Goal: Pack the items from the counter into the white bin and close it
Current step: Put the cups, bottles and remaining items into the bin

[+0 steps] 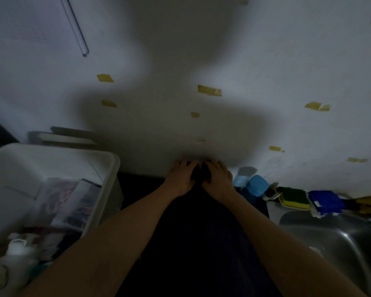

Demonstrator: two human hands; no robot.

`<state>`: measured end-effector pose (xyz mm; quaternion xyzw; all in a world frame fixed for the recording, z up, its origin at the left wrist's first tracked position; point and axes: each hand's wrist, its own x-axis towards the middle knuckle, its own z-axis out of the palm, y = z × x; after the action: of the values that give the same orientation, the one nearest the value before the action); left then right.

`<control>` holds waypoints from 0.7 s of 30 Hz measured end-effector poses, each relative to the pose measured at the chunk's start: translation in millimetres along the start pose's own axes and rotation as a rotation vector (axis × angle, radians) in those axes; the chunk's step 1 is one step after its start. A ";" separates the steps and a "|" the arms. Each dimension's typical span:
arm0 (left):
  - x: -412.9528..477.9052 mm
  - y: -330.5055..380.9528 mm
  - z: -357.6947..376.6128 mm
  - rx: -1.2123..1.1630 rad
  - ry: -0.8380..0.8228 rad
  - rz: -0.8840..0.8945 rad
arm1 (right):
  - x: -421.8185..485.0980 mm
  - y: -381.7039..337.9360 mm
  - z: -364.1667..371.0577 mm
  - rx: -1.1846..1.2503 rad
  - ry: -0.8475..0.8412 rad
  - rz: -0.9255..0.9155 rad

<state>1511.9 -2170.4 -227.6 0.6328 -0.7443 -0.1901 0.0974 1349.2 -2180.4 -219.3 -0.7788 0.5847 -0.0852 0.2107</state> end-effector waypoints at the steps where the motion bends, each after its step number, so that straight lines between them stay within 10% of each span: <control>1: -3.0 -0.7 -2.4 -0.025 0.003 -0.001 | -1.0 -1.1 -1.1 0.000 0.004 -0.005; 21: -109.8 -55.4 -110.6 -0.861 0.305 -0.021 | -53.9 -111.7 -7.5 0.343 0.051 -0.174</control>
<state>1624.5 -2087.6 -139.0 0.5631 -0.5681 -0.3876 0.4582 1427.8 -2105.7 -158.7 -0.7768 0.4971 -0.2211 0.3171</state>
